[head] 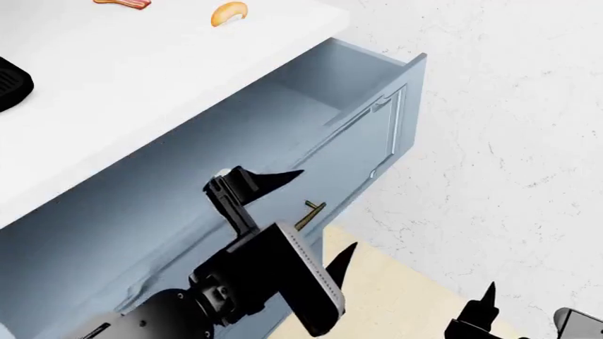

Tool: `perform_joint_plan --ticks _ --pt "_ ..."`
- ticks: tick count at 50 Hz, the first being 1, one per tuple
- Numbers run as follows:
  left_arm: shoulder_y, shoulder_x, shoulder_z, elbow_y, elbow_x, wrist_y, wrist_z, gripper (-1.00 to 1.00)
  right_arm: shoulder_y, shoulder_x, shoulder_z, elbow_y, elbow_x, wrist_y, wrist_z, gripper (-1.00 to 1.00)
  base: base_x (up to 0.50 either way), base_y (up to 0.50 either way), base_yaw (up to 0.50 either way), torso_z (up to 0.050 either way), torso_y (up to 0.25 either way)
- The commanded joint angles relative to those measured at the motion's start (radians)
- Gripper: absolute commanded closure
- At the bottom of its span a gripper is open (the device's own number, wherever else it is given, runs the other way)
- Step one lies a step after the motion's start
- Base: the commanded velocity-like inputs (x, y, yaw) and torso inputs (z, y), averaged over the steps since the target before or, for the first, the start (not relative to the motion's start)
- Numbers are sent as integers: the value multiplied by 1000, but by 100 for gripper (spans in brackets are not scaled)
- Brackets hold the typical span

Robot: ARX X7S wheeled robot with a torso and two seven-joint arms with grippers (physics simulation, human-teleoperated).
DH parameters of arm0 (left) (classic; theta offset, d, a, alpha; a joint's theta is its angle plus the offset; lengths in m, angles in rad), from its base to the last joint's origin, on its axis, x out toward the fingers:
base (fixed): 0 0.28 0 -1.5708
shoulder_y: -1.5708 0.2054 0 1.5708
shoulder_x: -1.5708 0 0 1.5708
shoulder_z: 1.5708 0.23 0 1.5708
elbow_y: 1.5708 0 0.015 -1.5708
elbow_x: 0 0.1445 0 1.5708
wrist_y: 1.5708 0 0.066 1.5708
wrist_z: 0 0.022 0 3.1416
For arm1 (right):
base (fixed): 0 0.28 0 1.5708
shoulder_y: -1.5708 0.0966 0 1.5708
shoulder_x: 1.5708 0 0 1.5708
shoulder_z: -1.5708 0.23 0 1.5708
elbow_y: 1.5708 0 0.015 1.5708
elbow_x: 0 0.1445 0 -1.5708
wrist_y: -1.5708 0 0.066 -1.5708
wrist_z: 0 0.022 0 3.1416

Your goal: Close the right drawer.

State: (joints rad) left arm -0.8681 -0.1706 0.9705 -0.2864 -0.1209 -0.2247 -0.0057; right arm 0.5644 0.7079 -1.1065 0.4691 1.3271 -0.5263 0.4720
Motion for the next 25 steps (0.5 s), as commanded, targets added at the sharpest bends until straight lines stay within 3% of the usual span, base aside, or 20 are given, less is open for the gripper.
perform_joint_plan --ticks 1,25 --pt "32 7 24 -41 6 3 -9 -100 -3 -3 7 2 7 2 -10 -100 0 0 0 0 0" --pt "45 53 58 -244 9 78 10 -100 -9 -5 19 6 16 7 -22 -100 0 0 0 0 0"
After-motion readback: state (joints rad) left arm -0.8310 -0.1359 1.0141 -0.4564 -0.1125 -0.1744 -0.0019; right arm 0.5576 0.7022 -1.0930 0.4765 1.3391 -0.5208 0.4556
